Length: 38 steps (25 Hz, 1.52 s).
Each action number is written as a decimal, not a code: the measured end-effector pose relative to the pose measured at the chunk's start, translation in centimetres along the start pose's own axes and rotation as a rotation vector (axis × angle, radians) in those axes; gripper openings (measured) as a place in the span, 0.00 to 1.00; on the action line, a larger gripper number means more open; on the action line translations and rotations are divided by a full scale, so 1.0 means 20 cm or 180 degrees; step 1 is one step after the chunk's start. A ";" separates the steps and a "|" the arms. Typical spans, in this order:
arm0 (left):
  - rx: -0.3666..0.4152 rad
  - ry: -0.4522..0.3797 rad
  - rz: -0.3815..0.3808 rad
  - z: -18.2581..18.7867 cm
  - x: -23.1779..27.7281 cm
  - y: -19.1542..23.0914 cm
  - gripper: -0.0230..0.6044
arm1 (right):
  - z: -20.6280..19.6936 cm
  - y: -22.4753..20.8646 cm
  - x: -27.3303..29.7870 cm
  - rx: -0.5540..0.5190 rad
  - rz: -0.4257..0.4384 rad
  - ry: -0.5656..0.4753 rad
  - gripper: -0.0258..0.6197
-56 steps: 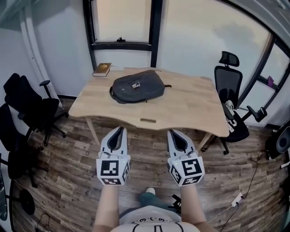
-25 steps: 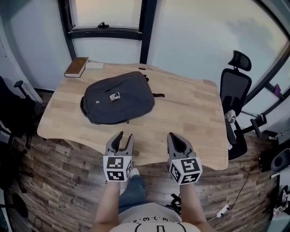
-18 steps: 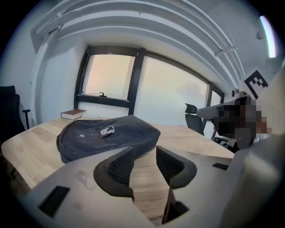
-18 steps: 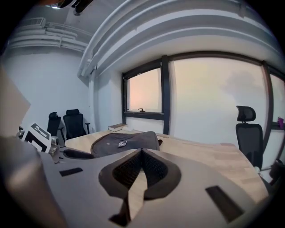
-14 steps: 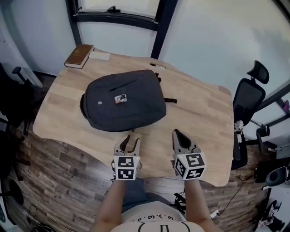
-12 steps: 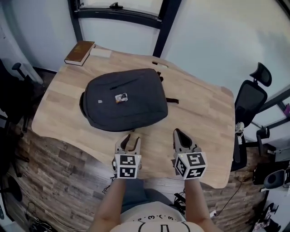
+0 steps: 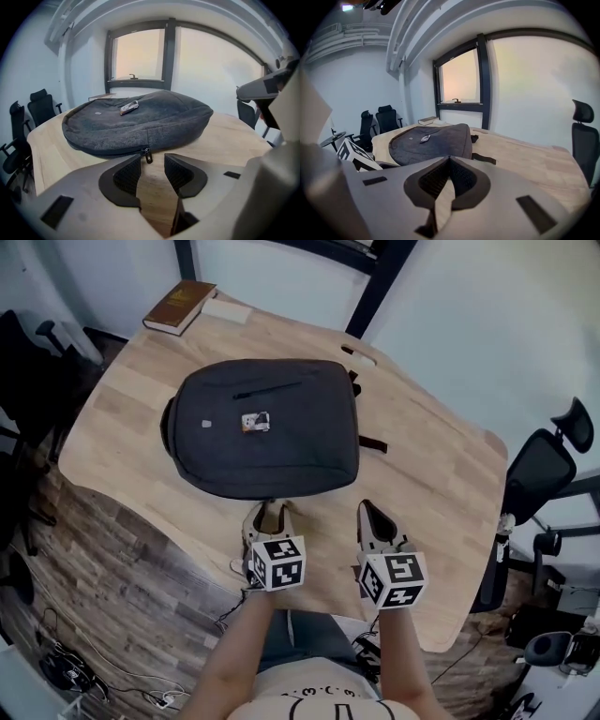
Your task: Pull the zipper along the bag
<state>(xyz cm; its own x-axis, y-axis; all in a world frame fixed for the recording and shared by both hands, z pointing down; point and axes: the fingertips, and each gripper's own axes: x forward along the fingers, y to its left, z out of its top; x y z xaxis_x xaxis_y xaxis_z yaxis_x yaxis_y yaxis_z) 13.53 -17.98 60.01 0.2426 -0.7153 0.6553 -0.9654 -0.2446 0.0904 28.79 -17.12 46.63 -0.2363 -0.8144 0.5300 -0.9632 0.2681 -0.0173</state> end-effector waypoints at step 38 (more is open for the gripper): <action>0.0315 0.0301 0.0665 0.01 0.02 0.11 0.07 | -0.01 0.06 0.28 0.0012 0.1210 -0.0057 0.10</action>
<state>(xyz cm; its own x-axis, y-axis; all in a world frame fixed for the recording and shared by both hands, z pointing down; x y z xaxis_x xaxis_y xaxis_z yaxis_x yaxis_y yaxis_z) 11.53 -18.93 60.37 0.0241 -0.6939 0.7197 -0.9785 -0.1639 -0.1252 26.30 -21.24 49.67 -0.5789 -0.6661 0.4702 -0.8069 0.5509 -0.2130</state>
